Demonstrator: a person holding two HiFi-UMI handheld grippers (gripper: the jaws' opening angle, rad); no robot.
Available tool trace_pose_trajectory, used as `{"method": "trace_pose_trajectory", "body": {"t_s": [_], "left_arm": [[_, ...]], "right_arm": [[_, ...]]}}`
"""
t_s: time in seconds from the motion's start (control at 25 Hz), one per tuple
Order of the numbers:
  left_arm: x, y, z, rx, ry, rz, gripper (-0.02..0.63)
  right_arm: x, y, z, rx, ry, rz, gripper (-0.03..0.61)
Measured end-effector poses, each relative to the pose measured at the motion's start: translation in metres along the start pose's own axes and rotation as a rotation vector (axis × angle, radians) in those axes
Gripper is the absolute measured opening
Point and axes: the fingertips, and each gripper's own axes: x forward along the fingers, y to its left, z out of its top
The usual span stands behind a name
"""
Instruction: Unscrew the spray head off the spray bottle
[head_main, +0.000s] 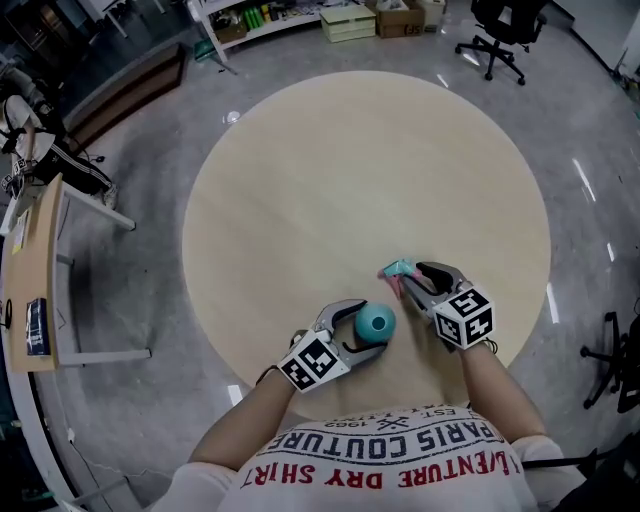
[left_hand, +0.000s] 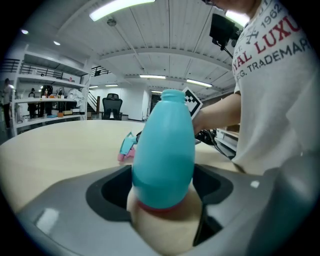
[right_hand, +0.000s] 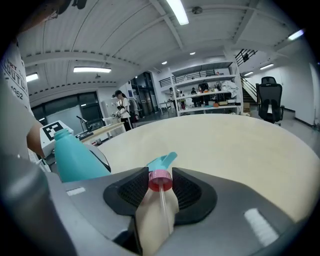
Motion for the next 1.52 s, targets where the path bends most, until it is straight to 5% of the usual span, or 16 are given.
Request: {"method": "trace_pose_trajectory", "body": {"t_s": [0.12,0.28,0.52,0.68,0.72,0.8,1.04,1.24,1.52], "left_arm": [[0.001,0.001,-0.001,0.001,0.009,0.000,0.367],[0.003,0.004,-0.003,-0.022,0.015,0.002,0.418],[-0.030,-0.001,-0.002,-0.073,0.023,0.053,0.412],[-0.079,-0.026,0.015,-0.079,-0.015,0.124,0.245],[-0.092,-0.035,0.023,-0.065,-0.037,0.144,0.155],[-0.119,-0.057,0.040,-0.066,-0.082,0.157,0.010],[-0.153,-0.159,0.079,-0.109,-0.180,-0.062,0.002],[-0.177,-0.239,0.095,-0.099,-0.230,-0.135,0.002],[-0.194,-0.373,0.071,-0.092,-0.249,-0.070,0.002]], "right_arm": [[0.003,0.000,-0.003,-0.004,0.008,-0.005,0.157],[0.000,-0.004,-0.003,0.027,-0.012,-0.004,0.250],[-0.055,0.005,0.026,-0.008,-0.143,-0.095,0.243],[-0.130,0.046,0.048,-0.078,-0.280,-0.166,0.003],[-0.145,0.067,0.051,-0.085,-0.304,-0.137,0.002],[-0.170,0.121,0.053,-0.074,-0.333,-0.020,0.002],[-0.228,0.238,0.035,-0.095,-0.288,0.230,0.002],[-0.269,0.294,0.000,-0.098,-0.289,0.275,0.002],[-0.366,0.363,-0.076,-0.134,-0.312,0.250,0.002]]}}
